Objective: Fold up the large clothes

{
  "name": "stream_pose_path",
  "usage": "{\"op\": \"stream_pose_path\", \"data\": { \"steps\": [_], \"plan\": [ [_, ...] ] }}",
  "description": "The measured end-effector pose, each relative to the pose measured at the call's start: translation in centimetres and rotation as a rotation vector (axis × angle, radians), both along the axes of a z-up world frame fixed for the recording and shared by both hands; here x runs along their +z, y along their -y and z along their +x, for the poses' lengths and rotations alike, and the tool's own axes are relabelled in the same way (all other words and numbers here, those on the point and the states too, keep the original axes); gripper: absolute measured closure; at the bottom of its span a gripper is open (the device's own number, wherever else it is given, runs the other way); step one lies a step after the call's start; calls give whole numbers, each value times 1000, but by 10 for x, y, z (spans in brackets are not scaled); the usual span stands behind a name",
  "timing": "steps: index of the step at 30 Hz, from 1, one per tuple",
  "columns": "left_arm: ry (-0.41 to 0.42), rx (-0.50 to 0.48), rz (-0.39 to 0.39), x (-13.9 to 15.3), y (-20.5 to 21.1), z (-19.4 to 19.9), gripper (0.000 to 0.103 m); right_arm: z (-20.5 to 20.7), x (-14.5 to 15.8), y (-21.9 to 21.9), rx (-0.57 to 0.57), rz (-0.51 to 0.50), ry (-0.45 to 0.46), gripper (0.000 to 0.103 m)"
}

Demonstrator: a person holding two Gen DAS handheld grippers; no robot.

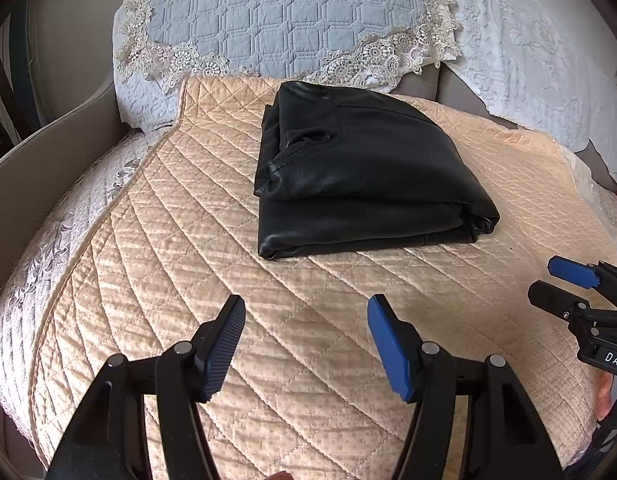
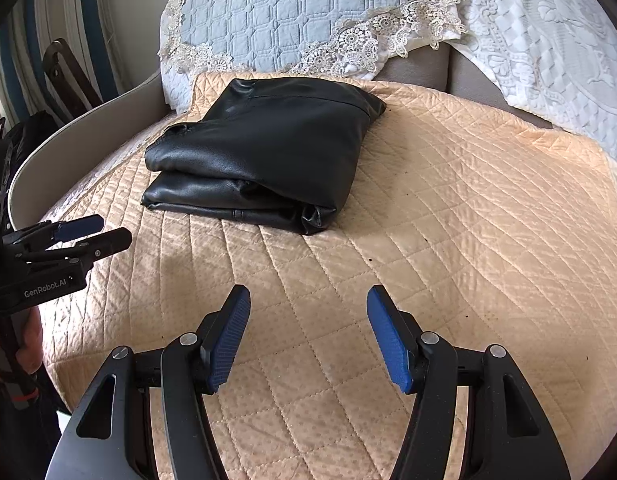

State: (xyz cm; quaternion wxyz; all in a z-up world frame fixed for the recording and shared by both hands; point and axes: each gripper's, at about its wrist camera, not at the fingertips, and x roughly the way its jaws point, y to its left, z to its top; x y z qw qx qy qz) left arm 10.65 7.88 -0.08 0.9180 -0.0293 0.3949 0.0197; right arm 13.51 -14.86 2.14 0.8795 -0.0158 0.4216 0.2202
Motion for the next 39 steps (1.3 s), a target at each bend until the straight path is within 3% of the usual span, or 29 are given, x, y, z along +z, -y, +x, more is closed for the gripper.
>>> {"op": "stream_pose_path", "data": {
  "steps": [39],
  "plan": [
    [-2,11,16,-3,1,0,37,-1,0,-1,3,3,-2,41]
  ]
}}
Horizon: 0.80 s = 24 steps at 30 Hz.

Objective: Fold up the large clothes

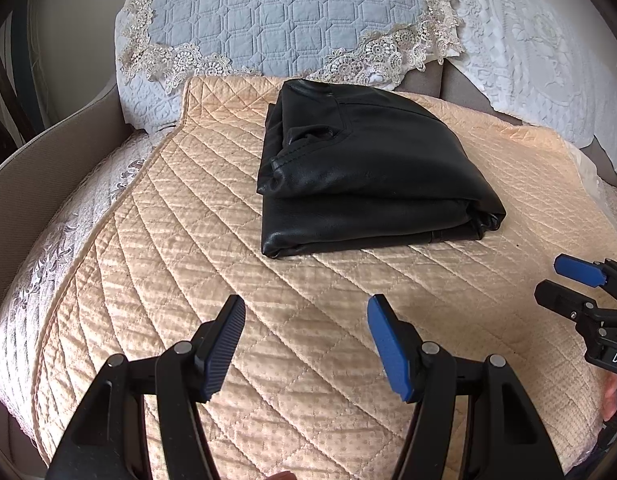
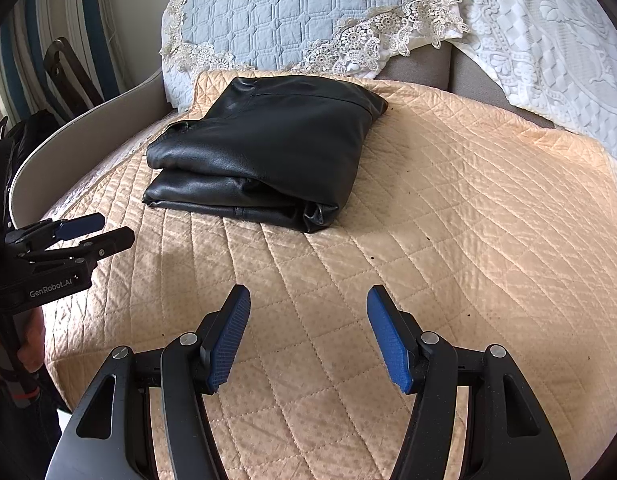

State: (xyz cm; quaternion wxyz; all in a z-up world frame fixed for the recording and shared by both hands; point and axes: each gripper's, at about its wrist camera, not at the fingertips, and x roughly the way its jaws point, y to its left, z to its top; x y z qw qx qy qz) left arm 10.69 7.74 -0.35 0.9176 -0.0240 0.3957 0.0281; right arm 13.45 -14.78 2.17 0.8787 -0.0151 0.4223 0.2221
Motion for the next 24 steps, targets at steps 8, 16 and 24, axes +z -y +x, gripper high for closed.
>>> {"op": "stream_pose_path", "data": {
  "steps": [8,16,24],
  "plan": [
    [4,2,3,1,1,-1,37,-1,-2,-1,6,-3,1,41],
    [6,8,3,1,1,-2,37,-3,-2,-1,14,-10,3,41],
    [4,8,7,1,2,-2,37,-4,-2,0,4,-9,-10,41]
  ]
}}
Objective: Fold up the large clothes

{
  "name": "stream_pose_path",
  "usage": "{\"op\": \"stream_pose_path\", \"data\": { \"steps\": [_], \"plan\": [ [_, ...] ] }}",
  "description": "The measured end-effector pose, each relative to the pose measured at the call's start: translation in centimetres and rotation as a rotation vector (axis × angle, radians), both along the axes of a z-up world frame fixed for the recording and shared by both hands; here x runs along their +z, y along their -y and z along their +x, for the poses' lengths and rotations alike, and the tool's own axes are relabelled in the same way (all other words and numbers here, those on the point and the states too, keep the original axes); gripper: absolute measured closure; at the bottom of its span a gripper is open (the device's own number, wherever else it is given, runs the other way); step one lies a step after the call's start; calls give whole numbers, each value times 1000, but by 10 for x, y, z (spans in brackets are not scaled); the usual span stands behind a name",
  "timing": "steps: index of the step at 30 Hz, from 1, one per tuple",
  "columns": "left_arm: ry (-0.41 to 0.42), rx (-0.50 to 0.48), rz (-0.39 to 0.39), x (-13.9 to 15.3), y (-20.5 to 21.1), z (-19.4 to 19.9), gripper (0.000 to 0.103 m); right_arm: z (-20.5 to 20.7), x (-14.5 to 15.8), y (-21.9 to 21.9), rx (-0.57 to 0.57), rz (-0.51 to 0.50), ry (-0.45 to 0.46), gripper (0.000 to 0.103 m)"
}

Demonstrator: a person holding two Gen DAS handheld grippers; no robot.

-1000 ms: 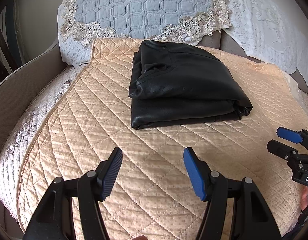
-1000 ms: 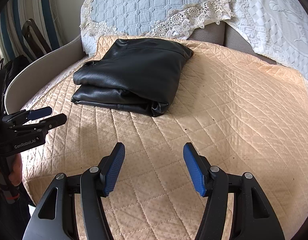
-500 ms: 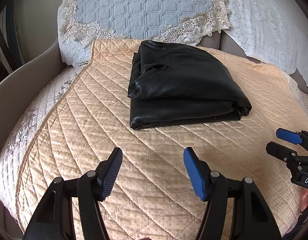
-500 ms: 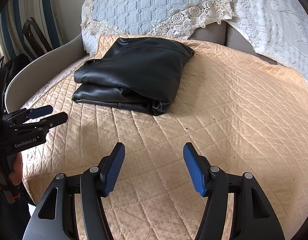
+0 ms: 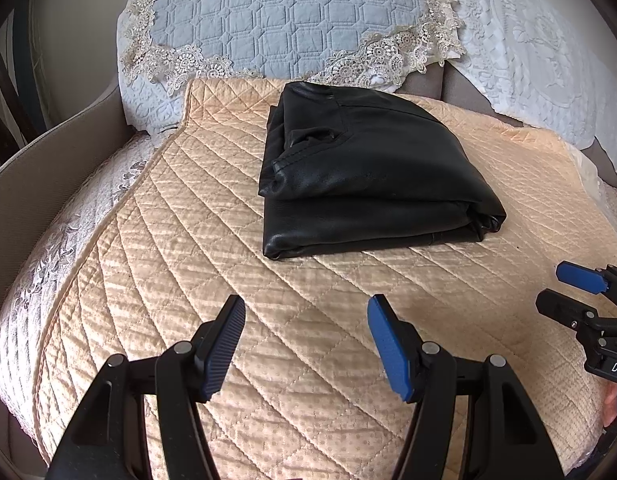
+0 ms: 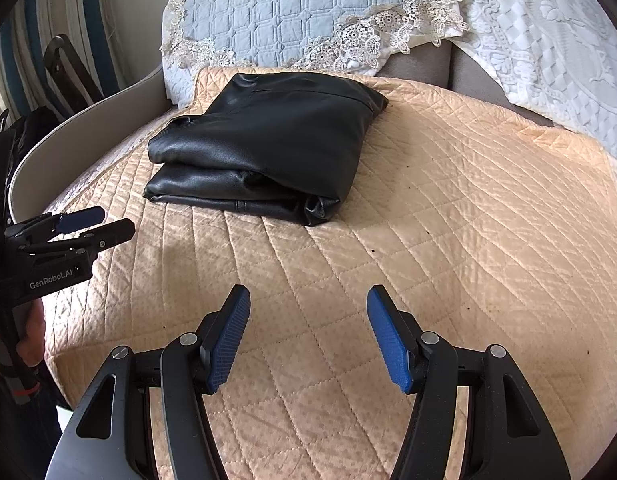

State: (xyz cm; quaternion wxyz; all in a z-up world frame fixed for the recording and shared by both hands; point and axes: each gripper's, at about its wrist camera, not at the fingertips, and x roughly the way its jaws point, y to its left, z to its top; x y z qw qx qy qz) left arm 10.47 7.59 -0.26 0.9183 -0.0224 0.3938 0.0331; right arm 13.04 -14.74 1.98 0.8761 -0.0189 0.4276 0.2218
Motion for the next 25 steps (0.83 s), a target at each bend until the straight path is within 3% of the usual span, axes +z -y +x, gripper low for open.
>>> {"op": "stream_pose_path", "data": {
  "steps": [13,25],
  "plan": [
    [5,-37,16,3,12,-4,36,-12,21,-3,6,-52,33,41],
    [6,-41,-38,4,9,-7,36,-25,26,3,-20,-76,30,41]
  ]
}}
